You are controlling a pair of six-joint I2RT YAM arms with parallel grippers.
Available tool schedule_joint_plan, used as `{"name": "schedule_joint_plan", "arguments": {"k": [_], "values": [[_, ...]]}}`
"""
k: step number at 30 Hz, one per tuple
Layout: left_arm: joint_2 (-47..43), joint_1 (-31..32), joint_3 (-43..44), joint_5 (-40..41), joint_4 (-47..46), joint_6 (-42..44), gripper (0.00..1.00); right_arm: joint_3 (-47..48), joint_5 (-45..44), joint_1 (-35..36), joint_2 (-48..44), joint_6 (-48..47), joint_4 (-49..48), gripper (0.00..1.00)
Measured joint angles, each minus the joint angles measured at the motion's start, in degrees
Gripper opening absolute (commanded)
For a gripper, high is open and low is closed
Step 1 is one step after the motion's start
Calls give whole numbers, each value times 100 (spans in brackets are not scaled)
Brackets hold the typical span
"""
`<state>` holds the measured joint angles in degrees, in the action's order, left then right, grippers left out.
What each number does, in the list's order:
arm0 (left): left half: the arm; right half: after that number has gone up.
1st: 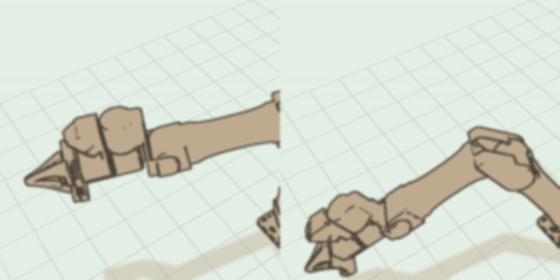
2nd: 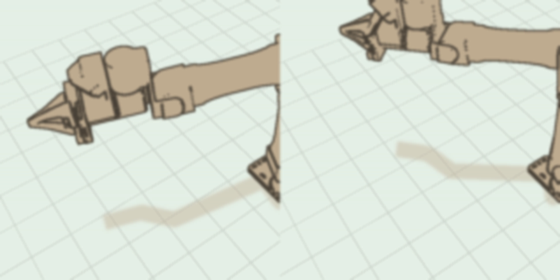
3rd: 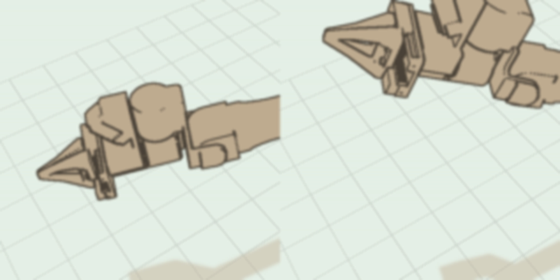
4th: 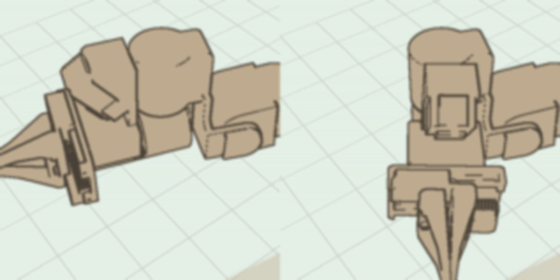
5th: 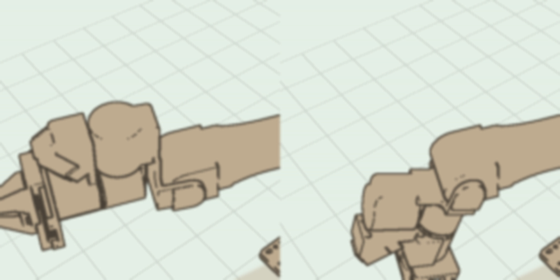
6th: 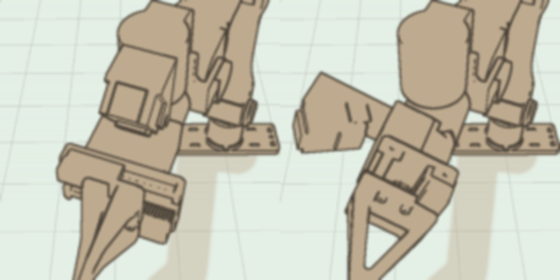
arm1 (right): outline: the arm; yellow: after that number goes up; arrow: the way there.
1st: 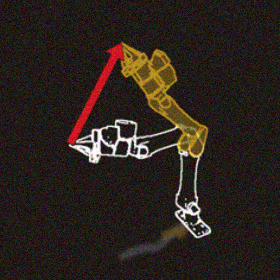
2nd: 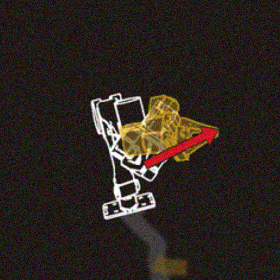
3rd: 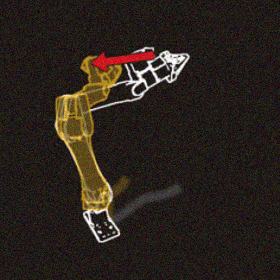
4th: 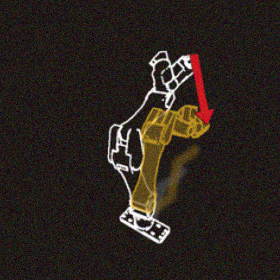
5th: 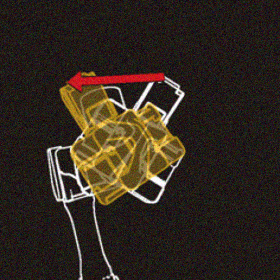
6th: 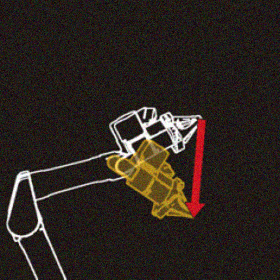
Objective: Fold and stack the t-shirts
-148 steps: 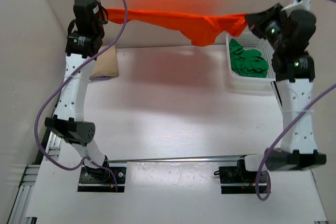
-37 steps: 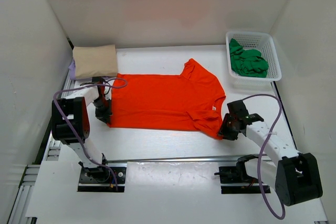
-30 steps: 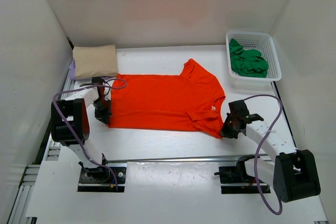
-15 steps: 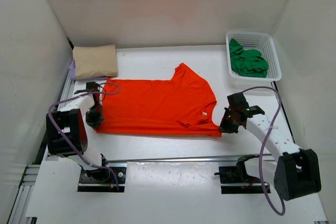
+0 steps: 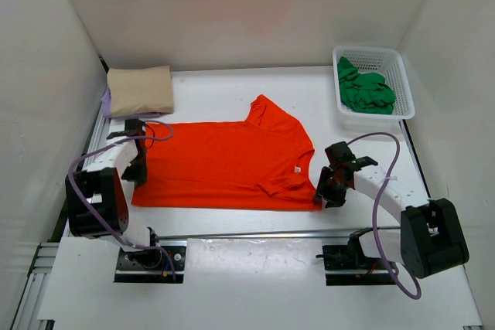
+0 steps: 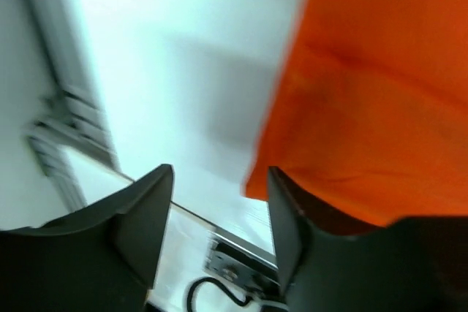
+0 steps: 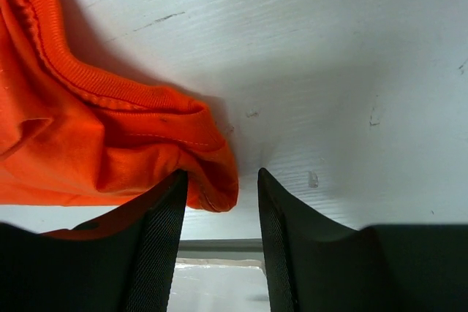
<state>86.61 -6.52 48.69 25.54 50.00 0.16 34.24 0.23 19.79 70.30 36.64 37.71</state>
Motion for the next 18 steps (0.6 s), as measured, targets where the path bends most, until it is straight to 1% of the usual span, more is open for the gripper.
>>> {"name": "schedule_joint_plan", "arguments": {"k": [2, 4, 6, 7, 10, 11, 13, 16, 18], "values": [[-136, 63, 319, 275, 9, -7, 69, 0, 35, 0, 4, 4, -33, 48], [-317, 223, 678, 544, 7, -11, 70, -31, 92, 0, 4, 4, -90, 45], [-516, 496, 1084, 761, 7, -11, 71, -94, 149, 0, 9, 22, -166, 42], [-640, 688, 1322, 822, -17, -11, 71, -120, 199, 0, 9, 35, -186, 39], [-914, 1224, 1775, 802, -26, -11, 71, -151, 275, -7, 22, 55, -238, 32], [-992, 1508, 1915, 752, -17, -11, 71, -160, 302, -7, 33, 70, -267, 29], [-1080, 2046, 2098, 612, 35, -13, 71, -188, 374, -7, 46, 90, -330, 26], [-1025, 3257, 2295, 326, 151, -13, 72, -221, 494, -7, 68, 144, -409, 20], [-798, 4113, 2426, 107, 249, -9, 72, -249, 557, -7, 72, 188, -472, 17]]}}
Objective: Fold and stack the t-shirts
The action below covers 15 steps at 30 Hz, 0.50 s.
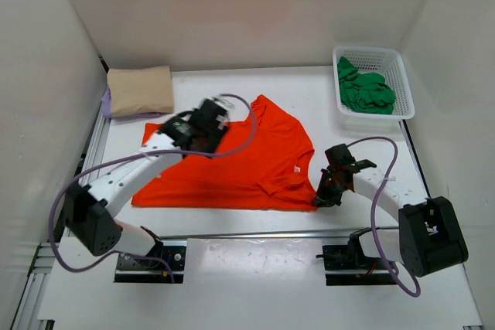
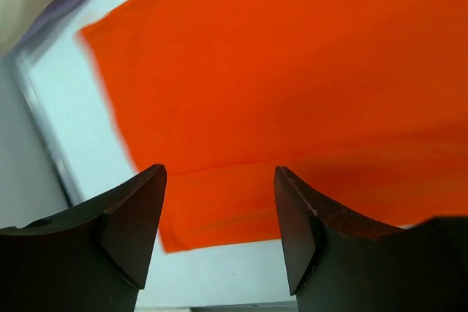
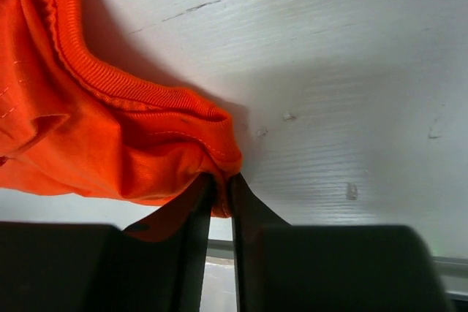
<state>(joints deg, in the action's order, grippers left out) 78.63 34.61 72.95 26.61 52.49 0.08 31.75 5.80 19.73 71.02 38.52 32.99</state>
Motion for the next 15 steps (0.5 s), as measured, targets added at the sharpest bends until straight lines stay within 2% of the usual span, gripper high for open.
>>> {"name": "schedule_joint_plan", "arguments": {"k": [2, 6, 11, 15], "values": [[389, 702, 122, -136, 22, 0, 72, -9, 66, 0, 24, 33, -44, 16], [1370, 1652, 337, -398, -39, 0, 72, -44, 177, -7, 33, 83, -127, 12], [2441, 2264, 841, -929, -109, 0, 72, -105, 240, -11, -2, 168, -205, 8], [2859, 2590, 1128, -1316, -232, -2, 70, -175, 240, -9, -111, 190, -258, 8]]}}
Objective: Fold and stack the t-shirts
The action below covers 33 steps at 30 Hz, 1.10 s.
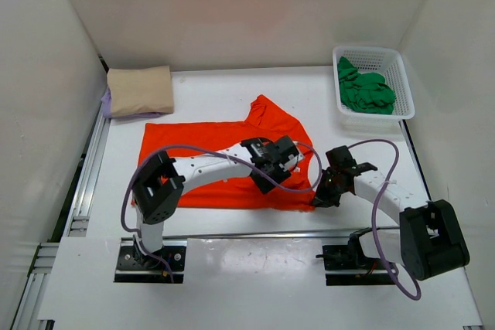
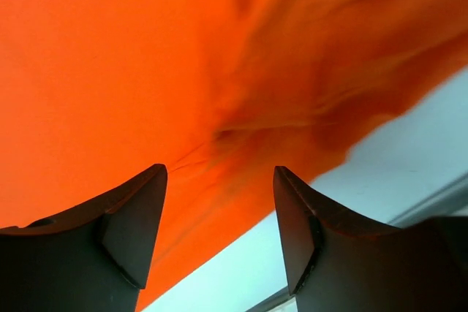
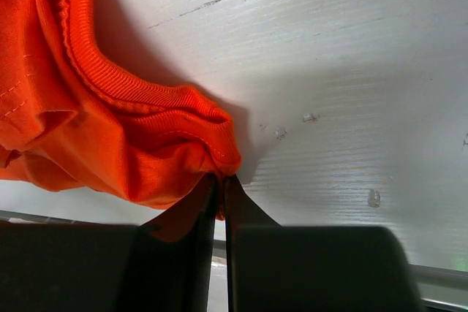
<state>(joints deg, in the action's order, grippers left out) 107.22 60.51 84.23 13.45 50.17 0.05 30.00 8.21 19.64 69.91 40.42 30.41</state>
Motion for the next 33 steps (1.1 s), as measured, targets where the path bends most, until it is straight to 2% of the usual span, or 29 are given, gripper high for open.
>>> {"name": "schedule_joint_plan", "arguments": {"k": [6, 11, 15, 16, 18, 19, 21, 22, 25, 29, 33], "values": [[221, 343, 20, -278, -223, 0, 68, -46, -11, 0, -63, 13, -26, 8], [595, 341, 170, -393, -260, 0, 68, -66, -13, 0, -96, 13, -42, 8], [850, 326, 304, -389, -308, -4, 53, -66, -13, 0, -96, 9, -39, 7], [901, 326, 337, -382, -330, -4, 44, -66, -13, 0, -98, 9, -39, 7], [986, 326, 404, -367, -361, -9, 35, -74, -20, 0, -111, 9, -39, 7], [1012, 326, 428, -348, -369, -9, 24, -81, -22, 0, -122, 4, -39, 7], [1032, 326, 461, -326, -391, -24, 13, -85, -28, 0, -131, -4, -42, 7], [1034, 326, 476, -313, -393, -17, 10, -85, -28, 0, -136, -7, -42, 5], [1034, 326, 483, -256, -402, 0, 10, -92, -48, 0, -157, -13, -37, 0], [1027, 264, 483, -214, -402, -2, 10, -94, -70, 0, -175, -24, -17, 0], [997, -101, 492, -227, -411, 0, 10, -96, -118, 0, -205, -35, 55, 0]]}}
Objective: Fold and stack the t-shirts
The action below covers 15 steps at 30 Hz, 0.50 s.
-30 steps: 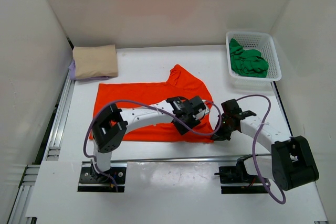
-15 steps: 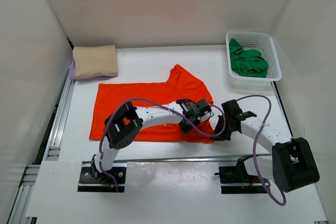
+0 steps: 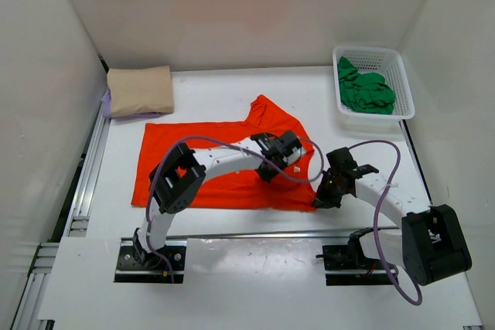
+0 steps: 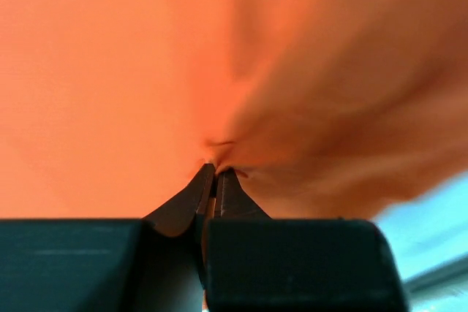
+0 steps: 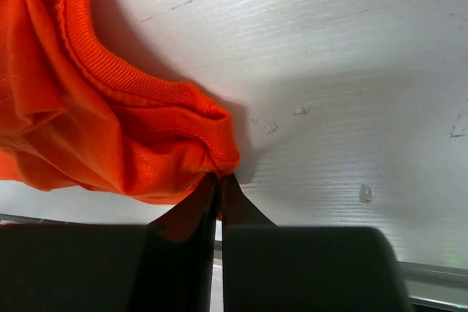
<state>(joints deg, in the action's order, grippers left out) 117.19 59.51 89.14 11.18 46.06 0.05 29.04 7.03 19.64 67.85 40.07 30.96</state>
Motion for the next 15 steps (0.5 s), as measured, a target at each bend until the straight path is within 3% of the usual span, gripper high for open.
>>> {"name": "schedule_joint_plan", "arguments": {"k": [3, 5, 10, 11, 15], "values": [[4, -518, 136, -52, 37, -2, 10, 0, -15, 0, -13, -4, 17, 0], [31, -841, 282, -164, 76, -7, 17, -2, -31, 0, -35, -20, 50, 0], [188, -1285, 444, -393, 173, -4, 47, -2, -42, 0, -44, -87, 74, 0], [247, -1311, 446, -404, 219, -4, 58, 2, -42, 0, -44, -109, 81, 0], [450, -1342, 466, -326, 361, -9, 61, 15, -52, 0, -44, -164, 109, 0]]}}
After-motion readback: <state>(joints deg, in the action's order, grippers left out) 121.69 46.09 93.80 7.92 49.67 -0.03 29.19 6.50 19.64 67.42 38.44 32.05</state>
